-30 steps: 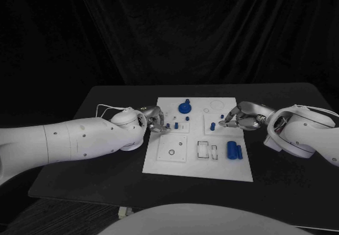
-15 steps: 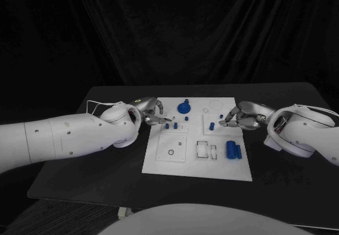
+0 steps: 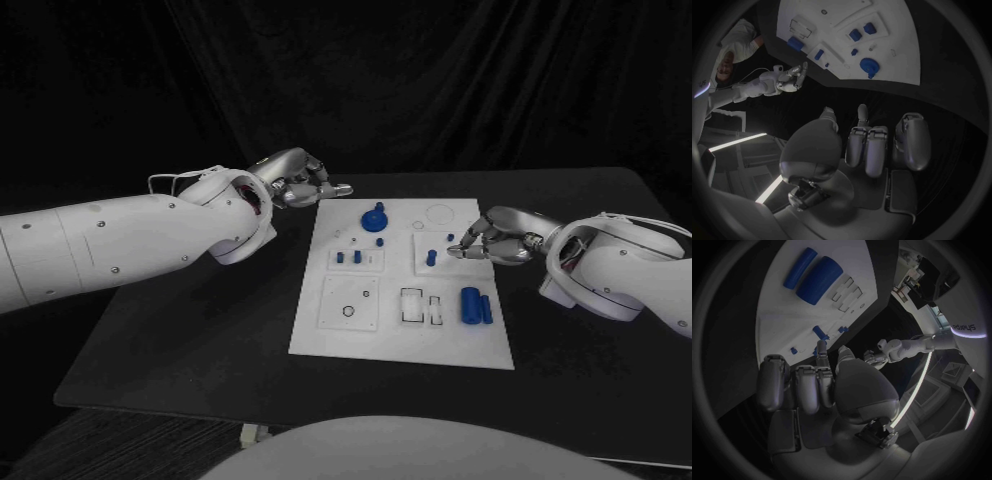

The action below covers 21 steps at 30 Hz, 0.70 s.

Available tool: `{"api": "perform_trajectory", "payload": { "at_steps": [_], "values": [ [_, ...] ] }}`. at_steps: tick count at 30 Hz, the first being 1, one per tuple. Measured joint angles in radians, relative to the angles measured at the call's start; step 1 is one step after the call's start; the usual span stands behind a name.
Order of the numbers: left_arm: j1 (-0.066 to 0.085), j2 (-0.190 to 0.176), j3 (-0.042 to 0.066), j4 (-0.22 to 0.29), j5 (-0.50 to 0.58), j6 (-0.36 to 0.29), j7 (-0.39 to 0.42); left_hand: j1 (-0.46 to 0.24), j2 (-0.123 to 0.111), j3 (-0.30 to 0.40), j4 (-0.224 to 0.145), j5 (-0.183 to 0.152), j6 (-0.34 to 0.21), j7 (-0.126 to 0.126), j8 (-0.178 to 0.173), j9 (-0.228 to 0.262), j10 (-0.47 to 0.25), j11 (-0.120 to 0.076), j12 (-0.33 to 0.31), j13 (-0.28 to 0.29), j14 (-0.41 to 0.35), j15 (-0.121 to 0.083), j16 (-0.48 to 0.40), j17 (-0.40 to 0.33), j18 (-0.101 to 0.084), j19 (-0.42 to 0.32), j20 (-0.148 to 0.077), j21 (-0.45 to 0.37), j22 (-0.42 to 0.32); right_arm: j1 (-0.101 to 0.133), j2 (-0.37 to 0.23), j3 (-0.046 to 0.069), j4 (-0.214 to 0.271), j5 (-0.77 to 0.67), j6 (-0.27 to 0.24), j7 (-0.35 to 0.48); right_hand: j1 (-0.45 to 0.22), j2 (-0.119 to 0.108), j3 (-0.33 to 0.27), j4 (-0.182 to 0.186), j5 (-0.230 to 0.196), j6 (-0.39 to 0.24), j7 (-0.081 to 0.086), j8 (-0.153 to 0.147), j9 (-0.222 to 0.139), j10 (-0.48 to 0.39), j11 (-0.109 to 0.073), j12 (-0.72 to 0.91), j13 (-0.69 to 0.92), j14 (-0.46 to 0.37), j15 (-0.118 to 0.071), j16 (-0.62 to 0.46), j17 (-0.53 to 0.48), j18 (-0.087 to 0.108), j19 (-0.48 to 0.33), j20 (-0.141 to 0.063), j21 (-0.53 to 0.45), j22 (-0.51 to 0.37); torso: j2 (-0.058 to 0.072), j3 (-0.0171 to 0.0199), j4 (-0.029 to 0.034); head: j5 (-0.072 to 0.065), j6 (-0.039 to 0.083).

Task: Assemble the parts on the task board

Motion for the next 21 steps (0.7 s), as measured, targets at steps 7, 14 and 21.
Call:
{"api": "perform_trajectory", "payload": {
  "at_steps": [7, 14, 21],
  "values": [
    [0.009, 0.027, 0.000, -0.026, 0.080, 0.023, 0.017, 0.135, 0.056, -0.034, 0.001, 0.225, 0.190, -0.028, -0.132, -0.177, 0.000, -0.023, 0.005, 0.000, 0.000, -0.018, 0.000, 0.000, 0.000, -0.002, -0.017, 0.005, 0.000, 0.000, 0.001, 0.000, 0.000, 0.000, 0.000, 0.000, 0.000, 0.000, 0.000, 0.000, 0.000, 0.000, 0.000, 0.000, 0.000, 0.000, 0.000, -0.004, 0.000, 0.001, 0.002, 0.000, 0.000, 0.000, 0.000, 0.000, 0.000, 0.000, 0.000, 0.0002, 0.0000, -0.001, 0.000],
    [0.009, 0.037, -0.001, -0.034, 0.092, 0.103, -0.007, 0.185, 0.052, -0.026, -0.002, 0.334, 0.245, -0.040, -0.165, -0.213, 0.000, -0.032, 0.005, 0.000, 0.000, -0.025, 0.000, 0.000, 0.000, 0.002, -0.020, 0.009, 0.000, 0.000, 0.000, 0.000, 0.000, 0.000, 0.000, 0.001, 0.000, 0.000, 0.000, 0.000, 0.000, 0.000, 0.000, 0.000, 0.000, 0.000, 0.000, -0.003, 0.000, 0.001, 0.002, 0.000, 0.000, 0.000, 0.000, 0.000, 0.000, 0.000, 0.001, 0.0002, 0.0006, -0.004, 0.000],
    [0.009, 0.041, -0.001, -0.039, 0.069, 0.178, -0.058, 0.234, 0.029, -0.026, -0.002, 0.391, 0.274, -0.051, -0.182, -0.212, 0.001, -0.043, 0.009, 0.002, 0.002, -0.035, 0.000, 0.000, 0.000, 0.005, -0.031, 0.019, 0.000, 0.000, 0.001, 0.000, 0.001, 0.000, 0.000, 0.001, 0.000, 0.000, 0.000, 0.000, 0.000, 0.000, 0.000, 0.000, 0.000, 0.000, 0.000, -0.003, 0.000, 0.001, 0.000, 0.000, 0.000, 0.000, 0.000, 0.000, 0.000, 0.000, 0.001, 0.0002, 0.0007, -0.001, 0.000]
  ]
}}
